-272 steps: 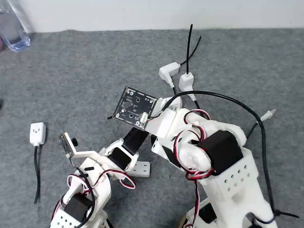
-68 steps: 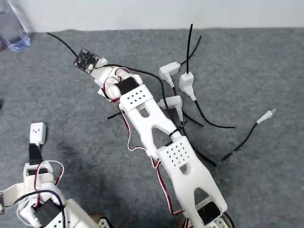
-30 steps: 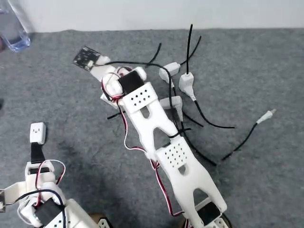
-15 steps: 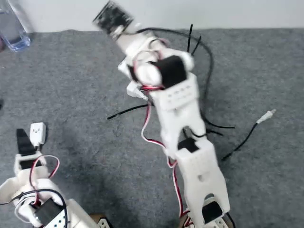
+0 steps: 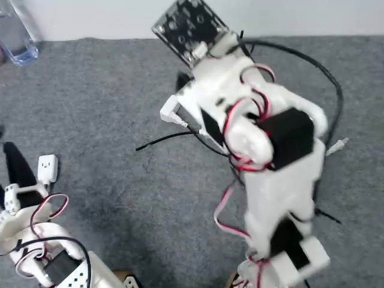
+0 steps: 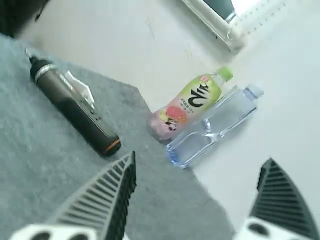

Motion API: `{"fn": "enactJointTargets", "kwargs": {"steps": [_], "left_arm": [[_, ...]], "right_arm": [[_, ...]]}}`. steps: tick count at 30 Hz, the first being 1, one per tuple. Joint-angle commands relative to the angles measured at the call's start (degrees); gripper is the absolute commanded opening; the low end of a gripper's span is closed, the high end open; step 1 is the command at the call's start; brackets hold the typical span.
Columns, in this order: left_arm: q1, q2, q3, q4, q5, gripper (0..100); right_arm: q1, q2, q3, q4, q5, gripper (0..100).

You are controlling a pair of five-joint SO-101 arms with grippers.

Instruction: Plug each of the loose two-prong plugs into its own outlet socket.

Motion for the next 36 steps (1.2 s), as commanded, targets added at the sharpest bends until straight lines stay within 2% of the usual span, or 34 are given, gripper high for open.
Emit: {"fn": "enactJointTargets", "kwargs": {"steps": [1,8,13,18,23,31,36], "left_arm": [[0.35,-0.7,-0.75,-1.76,-12.31,37],[1.93,-0.7,-0.75,-1.05,-17.93,37],[1.93,-0.7,-0.84,5.27,-28.48,36],[1.93,-0.7,-0.75,12.75,-36.04,36],[2.55,-0.7,-0.66,16.09,-38.59,36],[2.73,-0.7,-0.66,20.13,-42.2,36],[2.81,-0.7,-0.66,20.75,-42.2,36]], "right_arm": [[0.75,-11.3,13.36,2.07,-0.53,31.8],[0.75,-22.99,29.19,2.07,-0.44,31.8],[0.75,-30.11,38.51,2.15,-0.44,31.8],[0.75,-41.71,53.98,0.92,-0.44,31.8],[3.91,-55.08,74.81,-8.48,-0.44,31.8],[19.82,-79.34,115.08,-37.32,-0.44,31.8],[21.14,-92.35,127.03,-38.99,-0.62,31.8]]}}
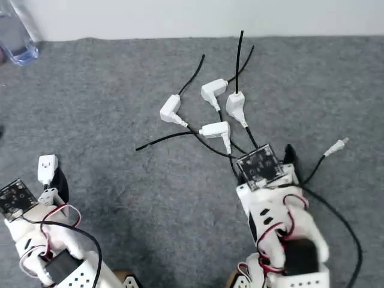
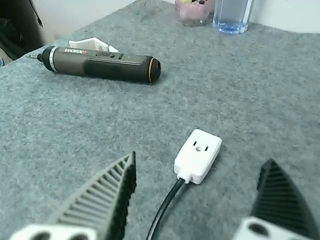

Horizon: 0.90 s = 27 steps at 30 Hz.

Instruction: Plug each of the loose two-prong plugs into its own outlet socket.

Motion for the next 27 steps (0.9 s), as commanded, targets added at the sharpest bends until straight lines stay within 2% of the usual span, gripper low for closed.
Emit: {"fn": "enactJointTargets", "kwargs": {"steps": [1,4,7,9,12,16,19,22,27], "left_arm": [[0.35,-0.7,-0.66,1.32,-0.35,36],[1.76,-0.7,-0.66,4.48,-1.32,36],[3.69,-0.7,-0.66,7.47,-8.53,35],[3.78,-0.7,-0.66,7.38,-11.43,30],[5.01,-0.7,-0.75,6.24,-12.13,24],[8.0,-0.7,-0.84,7.91,-12.48,24],[8.62,-0.7,-2.33,8.53,-19.52,25],[8.35,-0.44,-7.52,9.23,-16.62,26],[8.26,-0.35,-20.97,21.89,-16.53,26]], "right_arm": [[0.92,-9.19,5.63,-2.15,-0.62,31.8],[1.1,-14.46,10.9,-1.36,-0.62,31.8],[1.27,-15.52,15.65,-2.15,-0.7,31.8],[1.27,-15.25,18.29,-2.95,-0.7,31.8],[0.92,-15.34,22.68,-5.41,-0.79,31.8],[1.19,-14.64,29.45,-9.63,-0.44,31.8],[0.92,-14.55,29.36,-7.34,-0.44,31.8],[0.66,-14.46,29.36,-6.11,-0.44,31.8],[0.66,-14.46,29.36,-5.49,-0.44,31.8]]}}
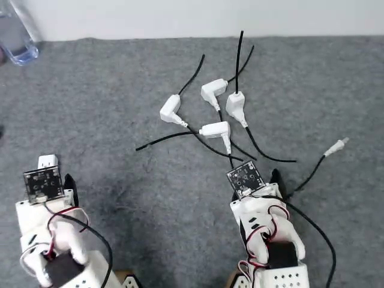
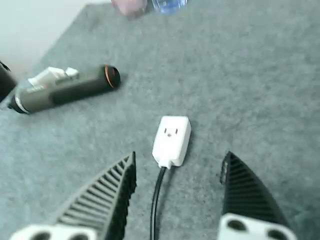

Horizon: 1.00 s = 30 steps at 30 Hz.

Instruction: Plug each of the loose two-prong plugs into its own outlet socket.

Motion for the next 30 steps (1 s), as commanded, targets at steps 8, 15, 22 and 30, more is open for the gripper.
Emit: {"fn": "enactJointTargets", "kwargs": {"steps": [8,15,22,30], "left_arm": [[0.0,-0.35,-17.45,9.23,-3.34,26],[0.09,3.69,-31.87,15.82,-3.08,26],[0.0,34.99,-53.41,23.03,0.88,26],[1.14,64.35,-70.02,24.35,-1.49,27]], "right_arm": [[0.04,0.31,1.05,0.4,-0.26,31.8],[0.04,0.31,1.05,0.4,-0.26,31.8],[0.04,0.31,1.05,0.48,-0.26,31.8],[0.04,0.31,1.05,0.48,-0.26,31.8]]}}
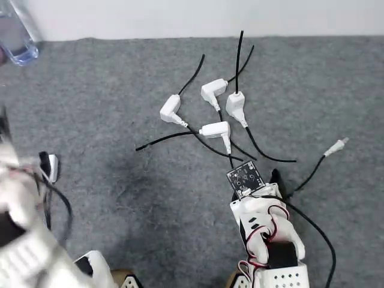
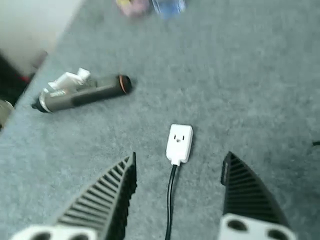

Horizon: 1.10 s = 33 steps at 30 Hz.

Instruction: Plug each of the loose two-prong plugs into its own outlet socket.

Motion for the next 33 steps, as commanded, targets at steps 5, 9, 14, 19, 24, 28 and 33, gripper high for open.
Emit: {"fn": "enactJointTargets", "kwargs": {"steps": [5,9,14,19,24,28,33], "left_arm": [[4.13,20.75,-9.89,0.18,-4.66,27],[4.31,31.74,-13.76,0.0,-4.66,27],[4.04,46.07,-15.96,0.18,-4.75,26],[3.6,57.32,-16.4,-3.78,-5.1,26],[1.05,62.77,-16.4,-9.05,-6.33,26],[-0.62,64.53,-16.4,-10.29,-6.42,26],[-1.67,66.11,-16.4,-13.98,-6.42,26]], "right_arm": [[0.04,0.31,1.05,0.48,-0.26,31.8],[0.04,0.31,1.05,0.48,-0.26,31.8],[0.04,0.31,1.05,0.48,-0.26,31.8],[0.04,0.31,1.05,0.48,-0.26,31.8],[0.04,0.31,1.05,0.4,-0.26,31.8],[0.04,0.31,1.05,0.31,-0.26,31.8],[0.04,0.31,1.05,0.31,-0.26,31.8]]}}
